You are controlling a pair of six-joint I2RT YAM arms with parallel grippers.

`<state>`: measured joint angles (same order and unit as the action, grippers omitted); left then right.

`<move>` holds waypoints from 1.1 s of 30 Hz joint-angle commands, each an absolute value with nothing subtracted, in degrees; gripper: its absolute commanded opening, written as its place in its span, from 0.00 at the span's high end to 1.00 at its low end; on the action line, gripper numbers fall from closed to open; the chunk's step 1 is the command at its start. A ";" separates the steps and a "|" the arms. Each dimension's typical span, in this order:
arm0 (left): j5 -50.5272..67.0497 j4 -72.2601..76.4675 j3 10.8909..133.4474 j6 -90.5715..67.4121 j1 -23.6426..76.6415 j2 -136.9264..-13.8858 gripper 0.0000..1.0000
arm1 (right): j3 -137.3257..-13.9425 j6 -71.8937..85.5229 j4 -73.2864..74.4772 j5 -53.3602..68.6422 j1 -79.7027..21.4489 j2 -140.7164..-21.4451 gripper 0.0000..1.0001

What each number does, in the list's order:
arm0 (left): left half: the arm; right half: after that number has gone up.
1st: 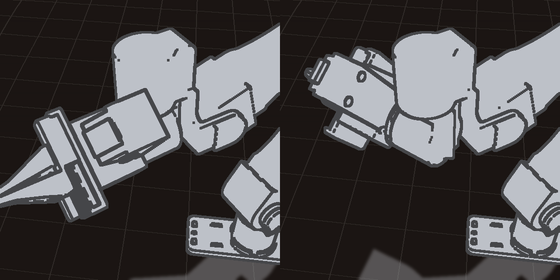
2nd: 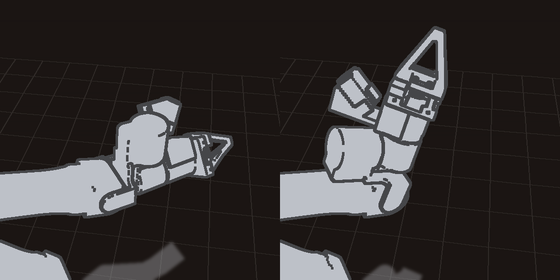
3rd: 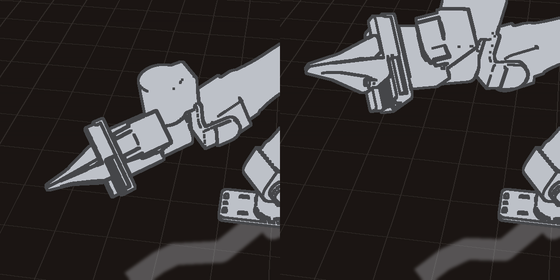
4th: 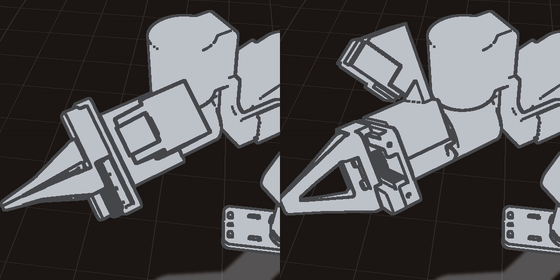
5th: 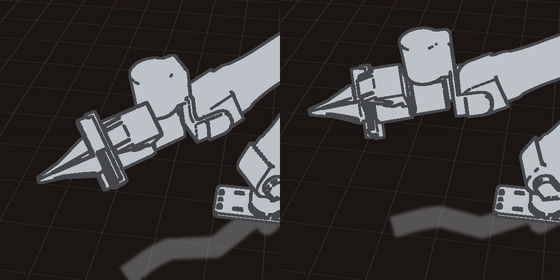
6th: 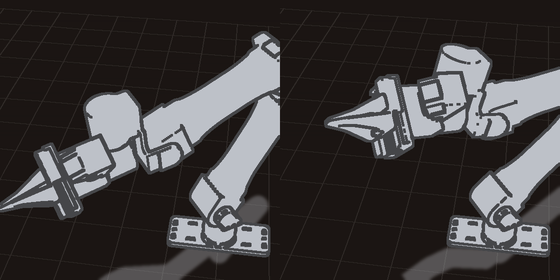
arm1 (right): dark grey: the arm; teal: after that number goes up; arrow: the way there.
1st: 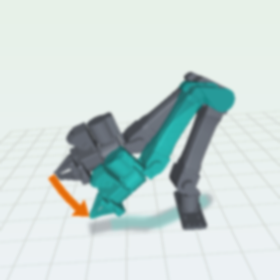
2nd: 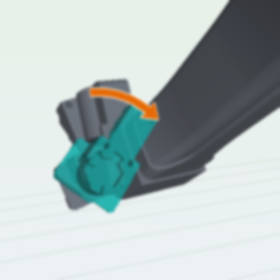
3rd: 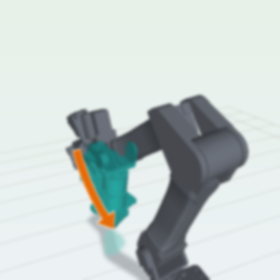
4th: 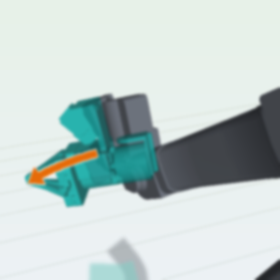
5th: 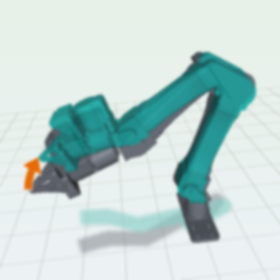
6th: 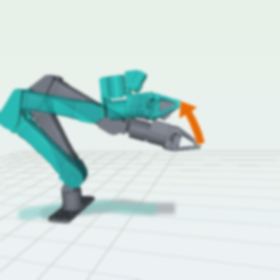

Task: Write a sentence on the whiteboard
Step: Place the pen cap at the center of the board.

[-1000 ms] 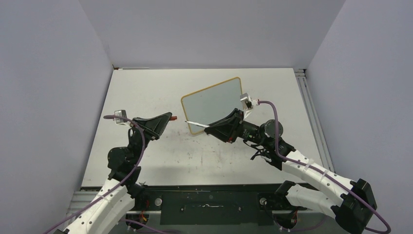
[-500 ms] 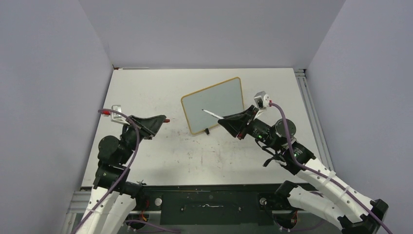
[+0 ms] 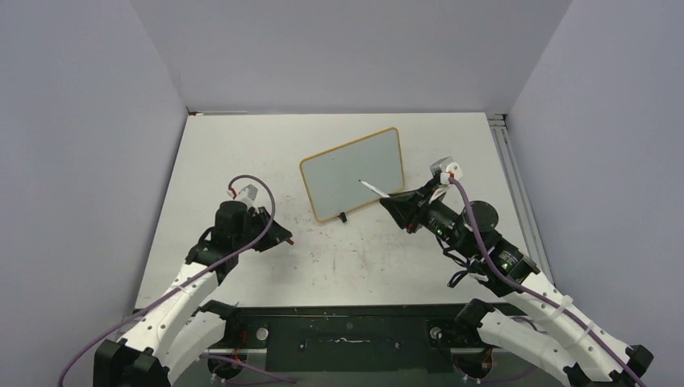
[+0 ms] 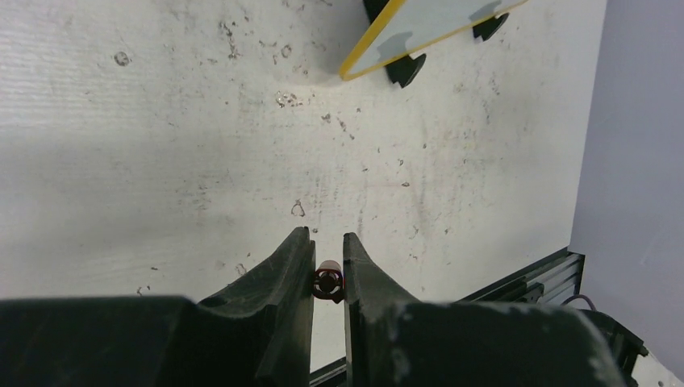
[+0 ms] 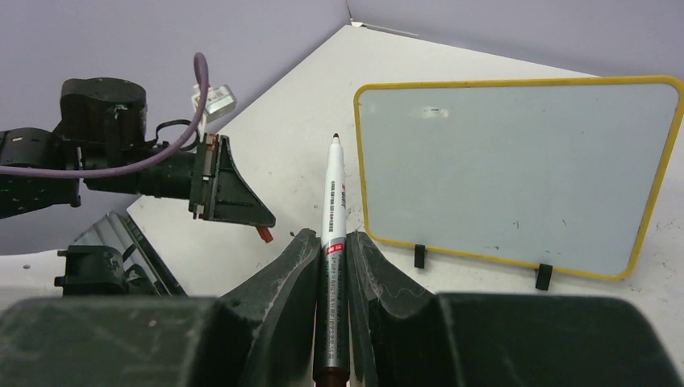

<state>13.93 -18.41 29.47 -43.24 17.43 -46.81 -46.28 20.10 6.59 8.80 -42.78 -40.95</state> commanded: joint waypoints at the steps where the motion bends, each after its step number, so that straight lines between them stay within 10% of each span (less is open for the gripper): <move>1: 13.17 -10.87 28.22 -44.56 21.21 -50.67 1.00 | -46.20 19.95 6.34 8.10 -42.74 -39.45 0.95; 15: 9.69 -0.88 25.68 -44.23 27.97 -69.15 1.00 | -44.51 22.10 8.61 8.46 -43.01 -36.75 0.95; 33: 6.03 0.11 25.73 -42.36 28.21 -72.86 0.45 | -43.77 22.35 8.45 8.17 -43.02 -38.66 0.95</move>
